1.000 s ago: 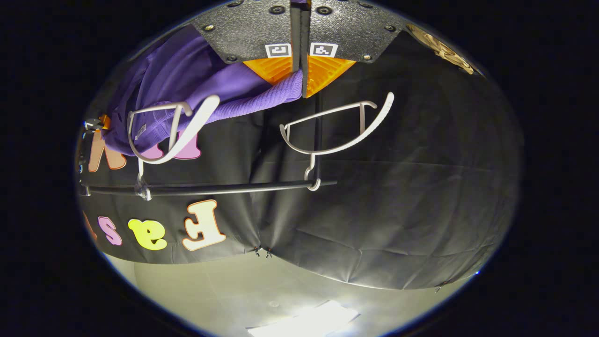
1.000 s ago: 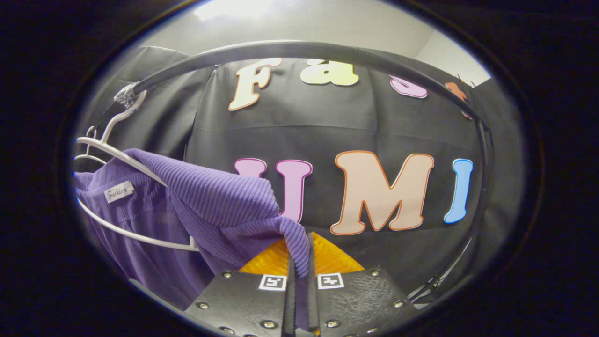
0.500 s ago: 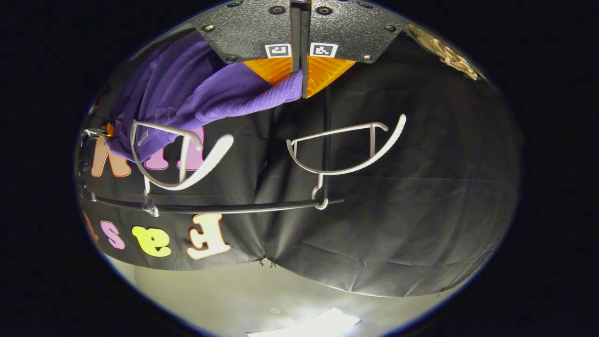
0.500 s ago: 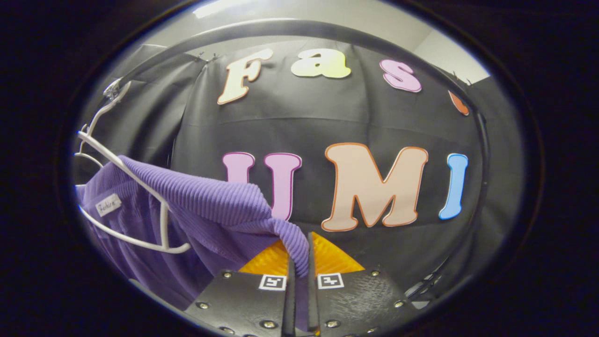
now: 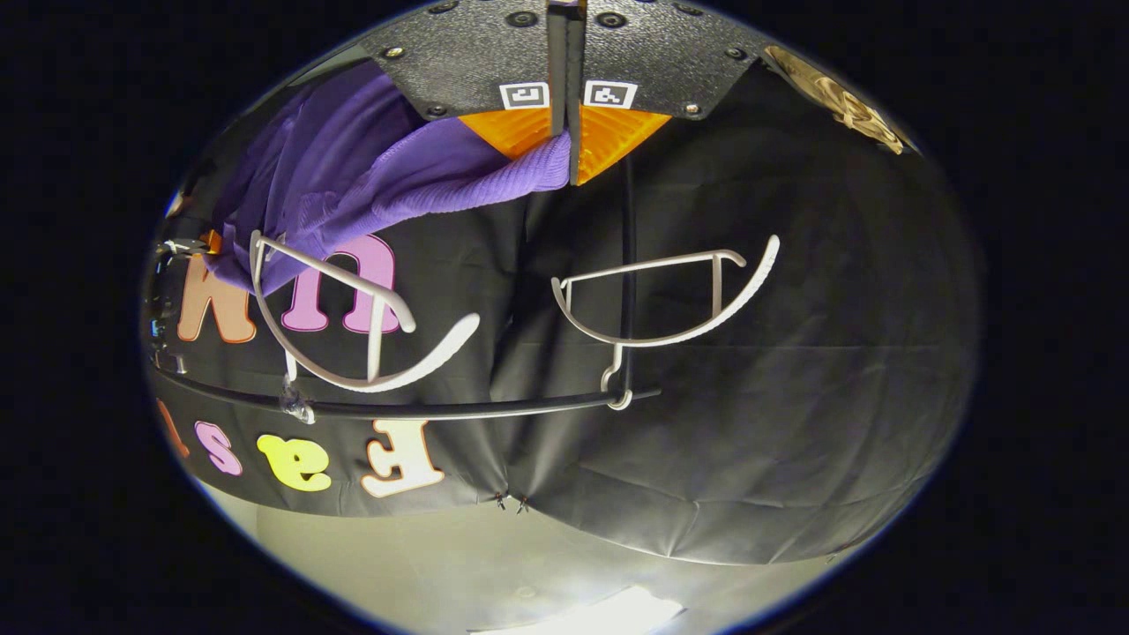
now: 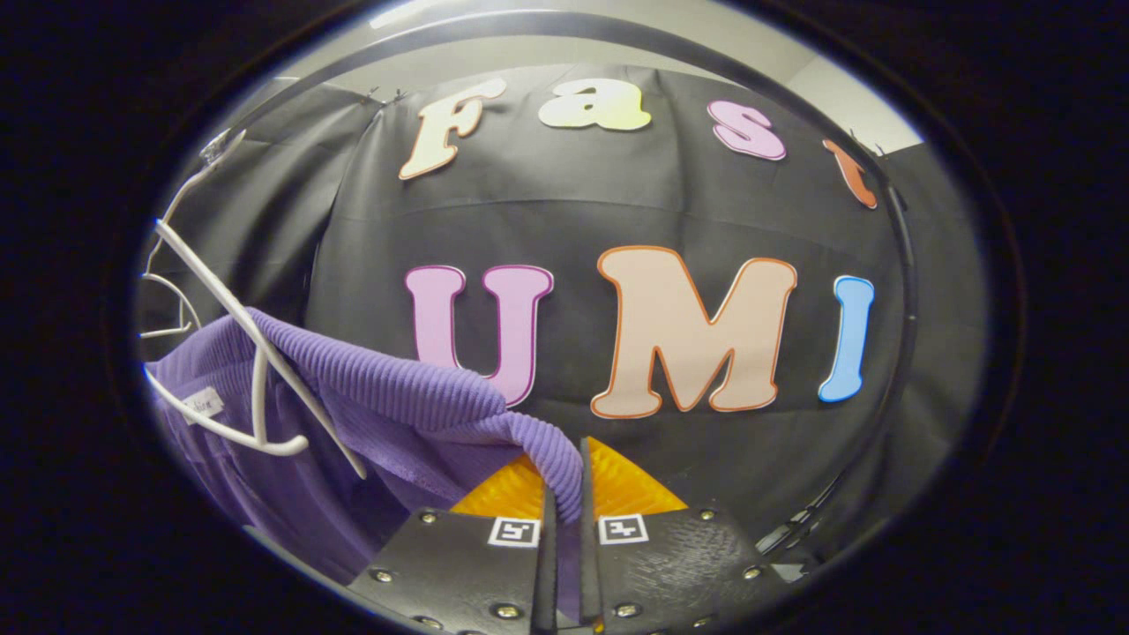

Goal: Grasp the clothes on the hanger with both hands and then place them into the laundry hamper below.

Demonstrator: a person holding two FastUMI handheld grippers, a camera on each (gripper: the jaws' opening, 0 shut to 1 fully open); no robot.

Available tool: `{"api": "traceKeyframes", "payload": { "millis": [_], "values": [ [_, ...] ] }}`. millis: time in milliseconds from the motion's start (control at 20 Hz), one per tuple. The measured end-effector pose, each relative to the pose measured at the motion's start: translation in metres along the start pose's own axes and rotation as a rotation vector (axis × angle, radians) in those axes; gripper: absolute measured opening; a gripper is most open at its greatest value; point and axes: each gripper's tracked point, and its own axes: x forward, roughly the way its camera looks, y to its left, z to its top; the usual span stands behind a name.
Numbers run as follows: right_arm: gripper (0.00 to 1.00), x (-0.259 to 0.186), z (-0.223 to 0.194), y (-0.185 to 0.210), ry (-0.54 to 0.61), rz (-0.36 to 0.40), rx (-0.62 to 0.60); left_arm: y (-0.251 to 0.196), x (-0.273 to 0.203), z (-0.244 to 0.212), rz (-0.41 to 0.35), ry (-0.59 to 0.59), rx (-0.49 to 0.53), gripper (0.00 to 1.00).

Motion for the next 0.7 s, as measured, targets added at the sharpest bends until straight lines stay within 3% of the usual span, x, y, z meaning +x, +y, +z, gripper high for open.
{"api": "traceKeyframes", "payload": {
  "millis": [300, 700],
  "values": [
    [0.10, -0.004, -0.041, -0.007, 0.075, 0.006, -0.005, -0.004, 0.002, -0.018, -0.010, 0.045, -0.007, 0.00],
    [0.10, -0.031, -0.101, 0.017, 0.171, 0.102, -0.051, -0.008, -0.003, -0.045, -0.020, 0.100, 0.034, 0.00]
  ]
}}
